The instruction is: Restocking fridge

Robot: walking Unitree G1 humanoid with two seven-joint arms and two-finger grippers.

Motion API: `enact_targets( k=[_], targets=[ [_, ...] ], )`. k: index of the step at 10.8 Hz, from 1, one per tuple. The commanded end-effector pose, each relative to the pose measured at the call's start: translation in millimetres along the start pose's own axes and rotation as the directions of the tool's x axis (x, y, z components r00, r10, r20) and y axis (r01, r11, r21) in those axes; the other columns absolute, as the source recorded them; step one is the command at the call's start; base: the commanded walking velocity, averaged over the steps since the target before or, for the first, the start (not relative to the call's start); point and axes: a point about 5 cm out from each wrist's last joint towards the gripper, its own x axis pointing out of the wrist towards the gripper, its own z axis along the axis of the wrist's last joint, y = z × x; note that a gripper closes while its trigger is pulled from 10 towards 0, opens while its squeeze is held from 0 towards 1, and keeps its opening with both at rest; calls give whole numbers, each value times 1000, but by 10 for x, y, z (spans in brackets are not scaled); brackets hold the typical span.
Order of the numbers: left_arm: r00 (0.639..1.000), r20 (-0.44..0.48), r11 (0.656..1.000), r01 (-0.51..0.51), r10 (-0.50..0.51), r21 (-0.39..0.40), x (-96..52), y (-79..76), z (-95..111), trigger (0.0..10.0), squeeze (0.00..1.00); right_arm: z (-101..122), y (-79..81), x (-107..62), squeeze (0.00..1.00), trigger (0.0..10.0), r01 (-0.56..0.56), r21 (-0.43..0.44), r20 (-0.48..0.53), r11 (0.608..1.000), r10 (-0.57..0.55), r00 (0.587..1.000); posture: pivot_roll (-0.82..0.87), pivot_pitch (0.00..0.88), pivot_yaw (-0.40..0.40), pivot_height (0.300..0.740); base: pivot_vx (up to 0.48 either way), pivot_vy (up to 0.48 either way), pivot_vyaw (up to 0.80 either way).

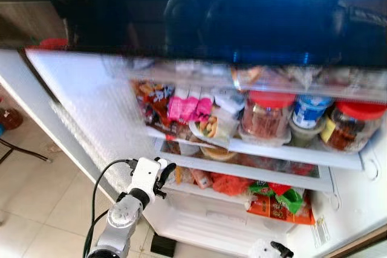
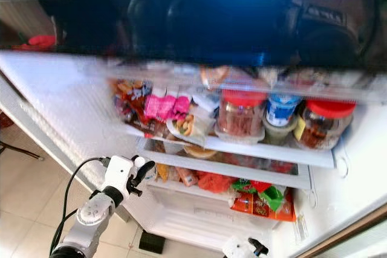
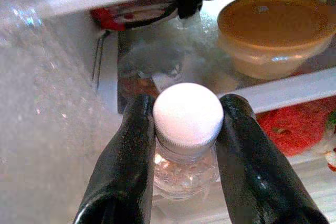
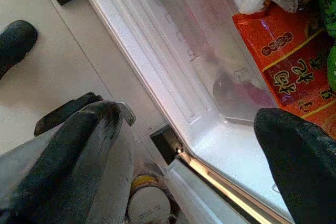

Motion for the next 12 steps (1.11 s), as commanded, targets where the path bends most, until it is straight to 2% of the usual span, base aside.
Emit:
enact_targets(
  k=[1,3,5,8,9,10,11,12],
  targets=[
    [1000,-4,1000,1,-1,16,-1,38,16,10000,0,-455,409,-156,0,10000,-145,9,-184,989,144,972,-66,94,83,656,0,0,0],
    [1000,3,1000,5,-5,21,1,42,34,10000,0,-454,415,-158,0,10000,-151,24,-181,988,153,972,-66,95,83,652,0,0,0],
    [1000,13,1000,14,-14,28,16,35,61,10000,0,-438,422,-156,0,10000,-161,41,-161,986,165,973,-66,94,84,618,0,0,0],
    [999,42,998,15,-18,54,45,23,129,10000,0,-444,417,-158,0,10000,-152,42,-163,987,157,974,-67,92,83,618,0,0,0],
    [998,55,995,33,-38,90,51,17,162,10000,0,-445,417,-159,0,10000,-153,44,-163,987,158,974,-67,92,83,618,0,0,0],
    [994,68,983,77,-89,166,64,-10,209,10000,0,-447,418,-159,0,10000,-153,48,-164,987,158,974,-67,92,83,618,0,0,0],
    [983,74,950,140,-167,278,74,-54,261,10000,0,-446,420,-159,0,10000,-154,50,-164,987,160,973,-67,92,84,618,0,0,0],
    [975,76,924,172,-210,343,80,-73,292,10000,0,-447,422,-160,0,10000,-154,53,-164,987,161,973,-67,90,85,618,0,0,0]
  ],
)
